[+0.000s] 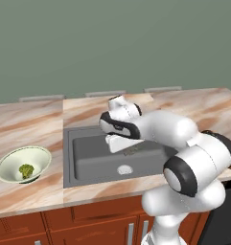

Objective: There is a mixed pile of frozen fruits and vegetables on the counter. Locate all the frozen vegetables and place the items in a bowl on the counter. Take all the frozen fruits and defrost them in a running sink.

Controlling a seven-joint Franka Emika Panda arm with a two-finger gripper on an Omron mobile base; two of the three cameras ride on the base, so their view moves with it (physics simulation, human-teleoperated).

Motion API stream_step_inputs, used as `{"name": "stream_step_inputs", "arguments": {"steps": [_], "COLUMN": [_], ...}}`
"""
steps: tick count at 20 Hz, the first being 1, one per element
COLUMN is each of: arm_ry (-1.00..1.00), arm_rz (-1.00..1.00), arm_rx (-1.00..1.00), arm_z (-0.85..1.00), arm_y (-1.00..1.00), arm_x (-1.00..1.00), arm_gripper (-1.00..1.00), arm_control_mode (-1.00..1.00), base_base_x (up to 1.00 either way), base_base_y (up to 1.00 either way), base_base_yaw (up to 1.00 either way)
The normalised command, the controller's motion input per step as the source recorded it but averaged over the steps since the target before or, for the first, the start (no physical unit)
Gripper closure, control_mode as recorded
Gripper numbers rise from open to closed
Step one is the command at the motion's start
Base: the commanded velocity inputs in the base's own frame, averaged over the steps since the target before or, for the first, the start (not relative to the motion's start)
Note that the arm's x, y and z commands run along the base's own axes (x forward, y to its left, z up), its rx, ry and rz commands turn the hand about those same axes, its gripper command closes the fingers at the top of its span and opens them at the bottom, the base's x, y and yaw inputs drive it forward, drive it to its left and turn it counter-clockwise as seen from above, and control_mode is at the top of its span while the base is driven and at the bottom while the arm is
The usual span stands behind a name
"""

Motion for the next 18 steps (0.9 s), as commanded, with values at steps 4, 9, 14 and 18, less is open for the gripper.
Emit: {"name": "stream_step_inputs", "arguments": {"steps": [4, 9, 14, 18], "arm_ry": [0.03, 0.0, 0.04, 0.0], "arm_rz": [-0.01, 0.0, 0.08, 0.05], "arm_rx": [0.45, 0.15, -0.14, -0.28], "arm_z": [-0.46, 0.2, 0.54, 0.25], "arm_y": [0.96, 0.65, 0.78, 1.0], "arm_x": [0.17, 0.25, 0.24, 0.09], "arm_gripper": [1.0, 1.0, 1.0, 1.0], "arm_control_mode": [-1.0, -1.0, -1.0, -1.0], "base_base_x": [0.0, 0.0, 0.0, 0.0], "base_base_y": [0.0, 0.0, 0.0, 0.0], "base_base_yaw": [0.0, 0.0, 0.0, 0.0]}}
